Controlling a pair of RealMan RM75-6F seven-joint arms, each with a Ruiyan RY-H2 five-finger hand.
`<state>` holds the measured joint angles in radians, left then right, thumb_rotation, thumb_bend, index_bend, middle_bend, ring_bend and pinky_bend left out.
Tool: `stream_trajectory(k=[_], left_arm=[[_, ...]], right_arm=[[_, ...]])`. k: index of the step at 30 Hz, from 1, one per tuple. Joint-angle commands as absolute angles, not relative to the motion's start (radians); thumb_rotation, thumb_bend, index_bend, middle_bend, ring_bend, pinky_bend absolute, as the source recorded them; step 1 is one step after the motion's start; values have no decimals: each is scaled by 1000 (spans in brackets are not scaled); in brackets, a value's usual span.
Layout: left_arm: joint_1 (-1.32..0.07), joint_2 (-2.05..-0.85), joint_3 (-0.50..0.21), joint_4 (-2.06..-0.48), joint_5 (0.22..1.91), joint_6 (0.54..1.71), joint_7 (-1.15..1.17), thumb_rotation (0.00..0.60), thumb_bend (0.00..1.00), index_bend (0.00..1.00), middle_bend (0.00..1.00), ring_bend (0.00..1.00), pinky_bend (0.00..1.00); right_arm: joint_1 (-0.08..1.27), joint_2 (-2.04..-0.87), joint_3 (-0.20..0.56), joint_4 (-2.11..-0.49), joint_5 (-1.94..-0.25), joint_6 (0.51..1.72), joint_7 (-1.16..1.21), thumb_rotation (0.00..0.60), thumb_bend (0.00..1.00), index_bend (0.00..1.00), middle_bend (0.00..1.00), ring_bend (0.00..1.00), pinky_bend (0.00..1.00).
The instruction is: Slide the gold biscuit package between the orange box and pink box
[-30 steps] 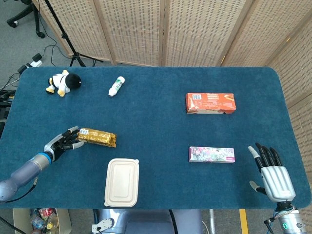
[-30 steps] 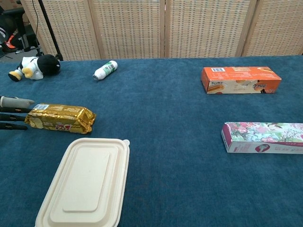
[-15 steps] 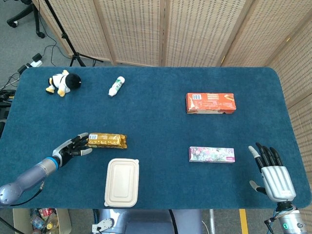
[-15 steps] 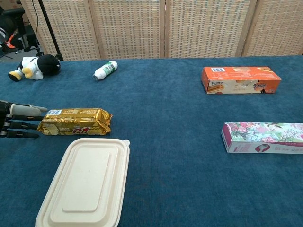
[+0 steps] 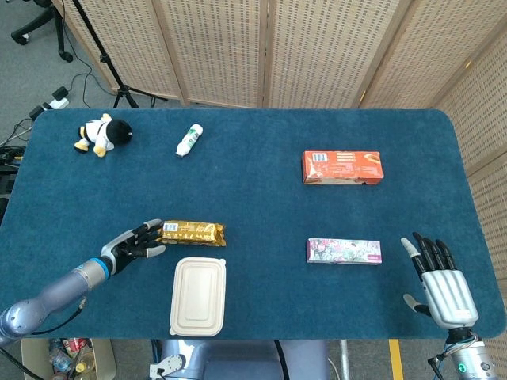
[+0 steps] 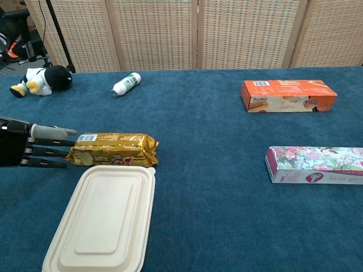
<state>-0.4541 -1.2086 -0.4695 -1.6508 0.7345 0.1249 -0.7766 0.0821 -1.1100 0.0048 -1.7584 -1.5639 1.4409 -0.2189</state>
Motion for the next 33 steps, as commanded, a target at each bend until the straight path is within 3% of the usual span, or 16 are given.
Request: stream_trajectory(k=[1, 33], left_arm=[[-464, -1209, -462, -1668, 731, 130, -770, 600, 285, 0, 0, 0, 0], [-587, -1274, -411, -1739, 665, 225, -753, 600, 289, 0, 0, 0, 0]], right_arm=[[82, -1109, 5, -1759, -1565, 1442, -217, 600, 156, 0, 0, 0, 0], [81, -1102, 2, -1767, -1584, 1451, -203, 600, 156, 0, 0, 0, 0]])
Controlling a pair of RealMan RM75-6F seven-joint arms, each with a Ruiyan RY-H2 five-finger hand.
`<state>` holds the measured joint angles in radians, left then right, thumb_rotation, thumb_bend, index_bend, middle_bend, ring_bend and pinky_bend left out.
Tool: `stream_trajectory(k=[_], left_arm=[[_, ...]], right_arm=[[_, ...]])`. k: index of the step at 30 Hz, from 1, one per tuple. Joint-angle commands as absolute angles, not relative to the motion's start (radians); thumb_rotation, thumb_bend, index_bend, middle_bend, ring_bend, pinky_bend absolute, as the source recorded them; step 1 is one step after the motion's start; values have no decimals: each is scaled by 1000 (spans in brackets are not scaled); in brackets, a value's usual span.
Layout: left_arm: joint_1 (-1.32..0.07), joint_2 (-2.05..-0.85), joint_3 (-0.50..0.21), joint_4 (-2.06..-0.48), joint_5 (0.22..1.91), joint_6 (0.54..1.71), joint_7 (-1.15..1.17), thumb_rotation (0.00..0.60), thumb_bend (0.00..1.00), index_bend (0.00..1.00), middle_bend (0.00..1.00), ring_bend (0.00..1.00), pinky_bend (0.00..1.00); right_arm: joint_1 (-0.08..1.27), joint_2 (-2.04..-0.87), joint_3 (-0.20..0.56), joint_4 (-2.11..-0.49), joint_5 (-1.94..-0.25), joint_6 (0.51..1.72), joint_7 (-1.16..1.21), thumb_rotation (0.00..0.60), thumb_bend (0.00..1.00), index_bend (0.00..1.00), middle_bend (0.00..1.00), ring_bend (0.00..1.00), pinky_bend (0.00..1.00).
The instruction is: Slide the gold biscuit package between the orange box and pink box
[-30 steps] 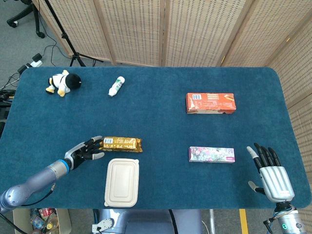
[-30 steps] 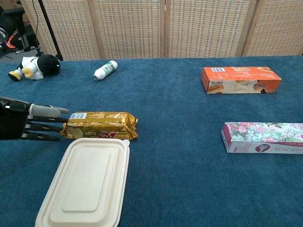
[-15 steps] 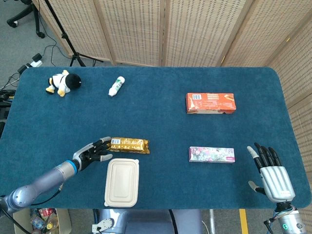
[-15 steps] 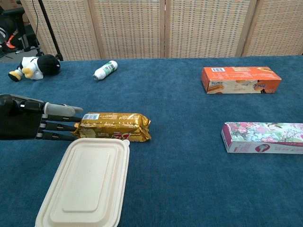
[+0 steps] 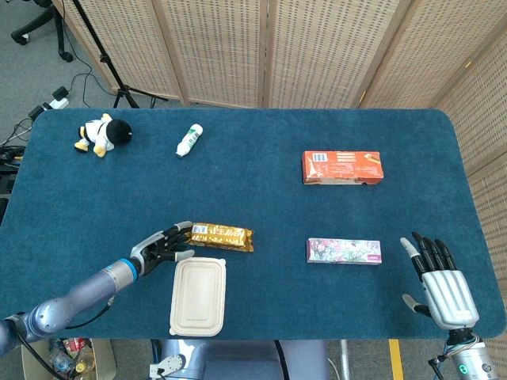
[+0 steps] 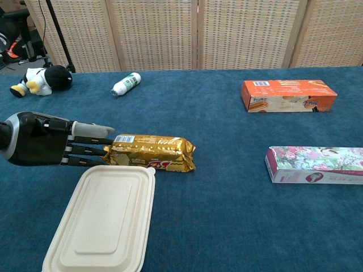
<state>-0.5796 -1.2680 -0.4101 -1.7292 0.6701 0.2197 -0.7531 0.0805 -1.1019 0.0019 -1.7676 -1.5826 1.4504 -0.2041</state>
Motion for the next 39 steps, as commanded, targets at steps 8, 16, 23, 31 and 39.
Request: stream_trajectory(k=[8, 16, 23, 31, 39], left_arm=[[-625, -1286, -394, -1770, 649, 256, -742, 600, 289, 0, 0, 0, 0], [-658, -1297, -381, -1791, 633, 290, -730, 600, 288, 0, 0, 0, 0], [-683, -1312, -371, -1797, 621, 311, -722, 600, 288, 0, 0, 0, 0], [-728, -1349, -362, -1769, 594, 316, -720, 600, 288, 0, 0, 0, 0], [-770, -1394, -357, -1764, 573, 326, -714, 600, 288, 0, 0, 0, 0]], right_arm=[[81, -1101, 1, -1767, -1586, 1451, -197, 600, 156, 0, 0, 0, 0], [80, -1097, 2, -1769, -1585, 1452, -192, 600, 156, 0, 0, 0, 0], [79, -1093, 4, -1771, -1584, 1454, -183, 600, 156, 0, 0, 0, 0], [78, -1088, 5, -1772, -1581, 1455, -170, 600, 156, 0, 0, 0, 0], [81, -1087, 6, -1768, -1577, 1450, -157, 600, 156, 0, 0, 0, 0]])
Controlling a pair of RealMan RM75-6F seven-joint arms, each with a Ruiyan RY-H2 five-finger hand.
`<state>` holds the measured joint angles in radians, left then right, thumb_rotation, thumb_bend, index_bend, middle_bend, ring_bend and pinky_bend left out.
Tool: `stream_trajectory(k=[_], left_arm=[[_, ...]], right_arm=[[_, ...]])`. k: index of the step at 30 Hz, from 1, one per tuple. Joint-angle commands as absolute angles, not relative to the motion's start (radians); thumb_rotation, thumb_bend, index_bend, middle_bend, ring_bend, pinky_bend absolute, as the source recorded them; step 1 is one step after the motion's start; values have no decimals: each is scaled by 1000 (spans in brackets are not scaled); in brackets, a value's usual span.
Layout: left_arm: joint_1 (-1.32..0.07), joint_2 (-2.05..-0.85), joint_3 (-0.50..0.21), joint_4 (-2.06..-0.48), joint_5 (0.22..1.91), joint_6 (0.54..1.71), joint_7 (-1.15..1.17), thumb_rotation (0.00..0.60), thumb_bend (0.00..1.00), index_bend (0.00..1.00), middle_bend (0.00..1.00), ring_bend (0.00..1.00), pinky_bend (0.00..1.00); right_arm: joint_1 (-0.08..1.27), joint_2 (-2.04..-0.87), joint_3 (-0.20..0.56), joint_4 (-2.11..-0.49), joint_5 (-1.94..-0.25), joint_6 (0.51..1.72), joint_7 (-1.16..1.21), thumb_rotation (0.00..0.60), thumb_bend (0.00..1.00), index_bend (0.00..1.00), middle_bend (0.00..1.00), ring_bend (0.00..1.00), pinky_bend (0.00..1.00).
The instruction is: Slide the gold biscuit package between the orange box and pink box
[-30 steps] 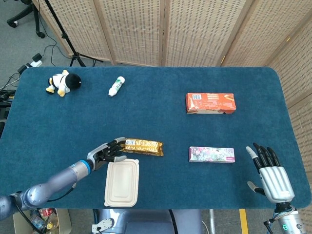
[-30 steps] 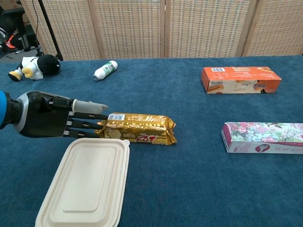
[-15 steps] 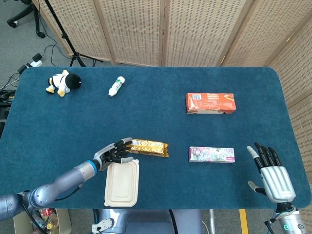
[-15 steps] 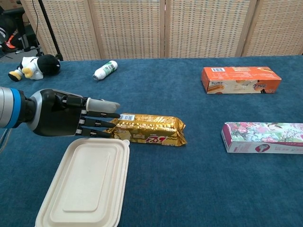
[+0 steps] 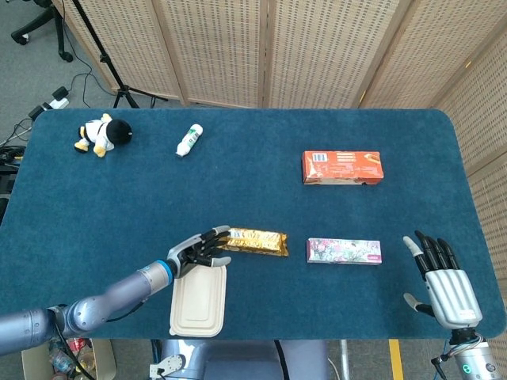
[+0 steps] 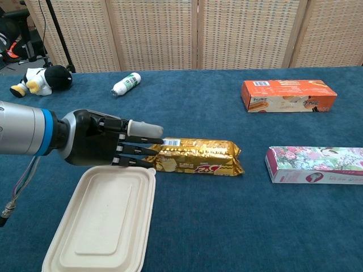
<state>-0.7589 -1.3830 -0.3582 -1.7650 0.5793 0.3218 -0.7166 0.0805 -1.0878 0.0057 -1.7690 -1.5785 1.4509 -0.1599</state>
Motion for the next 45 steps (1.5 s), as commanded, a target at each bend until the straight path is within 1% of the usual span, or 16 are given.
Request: stream_trajectory(k=[1, 7, 13, 19, 28, 31, 33, 39, 41, 45], left_arm=[[-775, -1398, -356, -1763, 570, 328, -713, 600, 288, 0, 0, 0, 0], [-794, -1395, -348, -1783, 561, 348, -697, 600, 288, 0, 0, 0, 0], [-787, -1335, -343, -1826, 563, 378, -675, 600, 285, 0, 0, 0, 0], [-753, -1217, -341, -1883, 606, 404, -635, 600, 281, 0, 0, 0, 0], [-667, -1069, -308, -1946, 726, 499, -551, 600, 276, 0, 0, 0, 0], [-626, -1020, -282, -1968, 797, 566, -495, 600, 275, 0, 0, 0, 0], [-597, -1002, -257, -1978, 841, 636, -443, 600, 274, 0, 0, 0, 0], [-538, -987, -182, -1974, 947, 801, -286, 600, 275, 0, 0, 0, 0], [-513, -987, -147, -1959, 1002, 881, -196, 600, 275, 0, 0, 0, 0], [-467, -998, -97, -1941, 1083, 1002, -66, 600, 276, 0, 0, 0, 0]], right_arm=[[81, -1087, 6, -1768, -1577, 1449, -156, 600, 156, 0, 0, 0, 0], [81, -1085, 6, -1765, -1576, 1449, -147, 600, 156, 0, 0, 0, 0], [80, -1084, 7, -1766, -1577, 1452, -146, 600, 156, 0, 0, 0, 0], [82, -1090, 3, -1765, -1573, 1441, -165, 600, 156, 0, 0, 0, 0], [84, -1101, 0, -1765, -1573, 1434, -192, 600, 156, 0, 0, 0, 0], [84, -1104, -3, -1767, -1575, 1432, -201, 600, 156, 0, 0, 0, 0], [85, -1107, -5, -1768, -1577, 1430, -207, 600, 156, 0, 0, 0, 0], [86, -1110, -6, -1768, -1575, 1425, -214, 600, 156, 0, 0, 0, 0], [86, -1111, -7, -1766, -1572, 1422, -215, 600, 156, 0, 0, 0, 0], [88, -1112, -7, -1765, -1566, 1416, -218, 600, 156, 0, 0, 0, 0]])
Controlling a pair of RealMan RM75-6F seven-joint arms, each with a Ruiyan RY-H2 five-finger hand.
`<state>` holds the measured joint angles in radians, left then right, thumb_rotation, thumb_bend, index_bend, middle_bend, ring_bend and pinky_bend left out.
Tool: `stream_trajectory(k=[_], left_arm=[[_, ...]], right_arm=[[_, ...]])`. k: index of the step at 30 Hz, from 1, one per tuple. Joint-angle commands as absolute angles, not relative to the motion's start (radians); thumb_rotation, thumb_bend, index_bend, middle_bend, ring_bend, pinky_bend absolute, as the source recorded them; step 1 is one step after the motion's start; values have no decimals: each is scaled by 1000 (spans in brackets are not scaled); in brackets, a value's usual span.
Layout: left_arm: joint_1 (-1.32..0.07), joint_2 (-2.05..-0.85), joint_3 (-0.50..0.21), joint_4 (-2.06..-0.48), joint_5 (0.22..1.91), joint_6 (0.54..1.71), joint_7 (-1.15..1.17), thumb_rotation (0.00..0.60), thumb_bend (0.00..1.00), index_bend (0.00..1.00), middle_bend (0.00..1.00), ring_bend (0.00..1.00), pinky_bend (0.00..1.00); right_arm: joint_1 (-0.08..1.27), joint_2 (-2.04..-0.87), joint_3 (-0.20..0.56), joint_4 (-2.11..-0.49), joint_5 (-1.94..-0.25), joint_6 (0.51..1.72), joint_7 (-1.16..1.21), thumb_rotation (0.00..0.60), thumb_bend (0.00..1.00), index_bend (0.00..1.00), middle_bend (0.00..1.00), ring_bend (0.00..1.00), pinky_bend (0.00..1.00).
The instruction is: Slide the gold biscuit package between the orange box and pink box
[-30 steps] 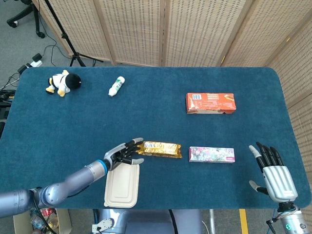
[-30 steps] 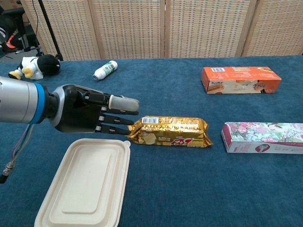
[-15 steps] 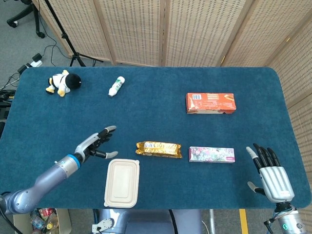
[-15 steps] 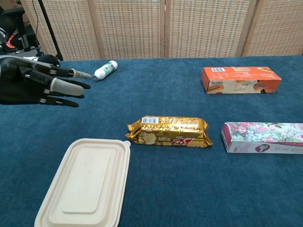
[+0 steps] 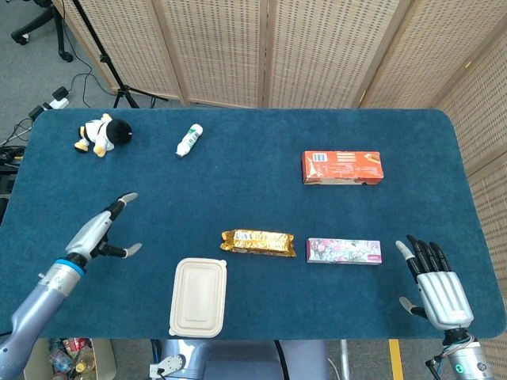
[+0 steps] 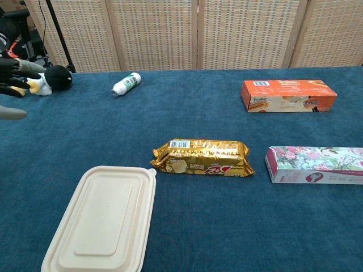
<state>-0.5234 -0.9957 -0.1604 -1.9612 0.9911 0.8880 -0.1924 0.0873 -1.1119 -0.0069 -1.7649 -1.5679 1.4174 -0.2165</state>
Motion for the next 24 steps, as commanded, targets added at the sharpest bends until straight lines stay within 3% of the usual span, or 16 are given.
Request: stream_trajectory(k=[1, 16, 24], left_arm=[[-452, -1001, -82, -1936, 1105, 1035, -32, 600, 277, 0, 0, 0, 0], [-227, -1086, 74, -1809, 1428, 1435, 261, 600, 281, 0, 0, 0, 0], [-188, -1086, 100, -1813, 1487, 1453, 213, 600, 280, 0, 0, 0, 0]], right_arm=[[88, -1112, -7, -1765, -1566, 1415, -218, 600, 156, 0, 0, 0, 0], [90, -1113, -7, -1768, -1558, 1409, -234, 600, 156, 6, 0, 0, 0], [86, -1085, -14, -1807, -1567, 1413, -224, 600, 206, 63, 0, 0, 0]])
